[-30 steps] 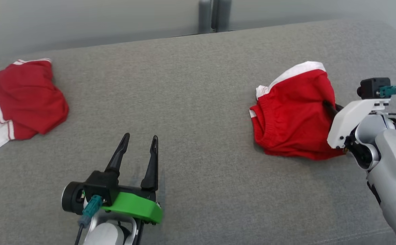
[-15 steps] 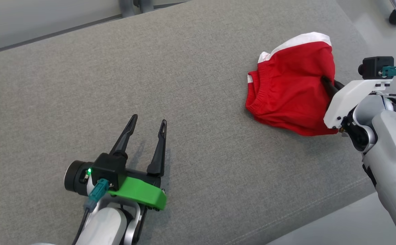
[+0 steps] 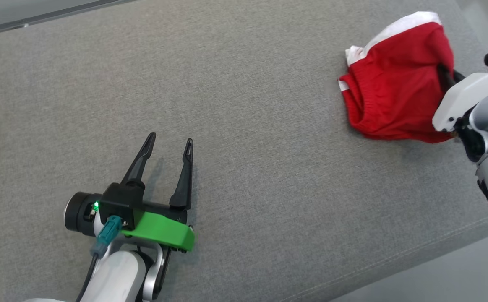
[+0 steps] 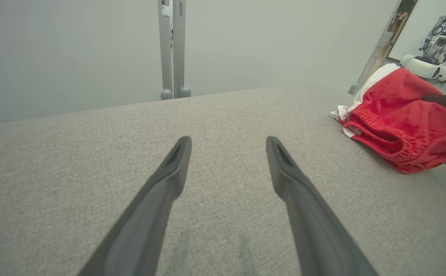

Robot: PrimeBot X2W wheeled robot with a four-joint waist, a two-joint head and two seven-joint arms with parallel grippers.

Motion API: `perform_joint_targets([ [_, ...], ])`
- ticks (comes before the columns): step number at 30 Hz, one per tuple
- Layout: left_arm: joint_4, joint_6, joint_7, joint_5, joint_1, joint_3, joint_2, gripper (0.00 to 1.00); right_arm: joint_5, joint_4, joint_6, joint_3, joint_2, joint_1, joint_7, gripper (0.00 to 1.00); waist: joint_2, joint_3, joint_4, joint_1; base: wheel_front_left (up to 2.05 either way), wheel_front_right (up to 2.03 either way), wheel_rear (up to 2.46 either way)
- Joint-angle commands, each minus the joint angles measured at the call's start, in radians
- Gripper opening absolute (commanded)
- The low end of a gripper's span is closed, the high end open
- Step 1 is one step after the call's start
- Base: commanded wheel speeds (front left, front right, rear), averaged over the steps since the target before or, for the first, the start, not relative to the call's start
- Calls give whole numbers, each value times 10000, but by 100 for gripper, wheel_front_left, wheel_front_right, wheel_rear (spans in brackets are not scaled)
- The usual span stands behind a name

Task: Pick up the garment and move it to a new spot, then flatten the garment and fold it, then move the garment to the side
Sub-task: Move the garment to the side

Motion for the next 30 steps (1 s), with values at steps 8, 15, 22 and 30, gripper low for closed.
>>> perform_joint_targets([
  [8,-653,233,273,215,-197,71,380,100,-373,1591,-4,-1025,-895,-1088,-873,0,0,644,1035,-1,0,0,0],
  [15,-1078,348,539,320,-163,4,550,100,-885,2648,-4,-1448,-1357,-1639,-1562,0,0,888,1391,-1,0,0,0],
  [22,-1263,394,665,345,-63,-75,644,100,-1650,3319,-4,-1469,-1519,-1920,-2356,100,0,1008,1599,-1,0,0,0],
  [30,-1257,469,673,298,78,-98,694,100,-2349,3655,-4,-1714,-1542,-1745,-2681,100,0,909,1605,-1,0,0,0],
])
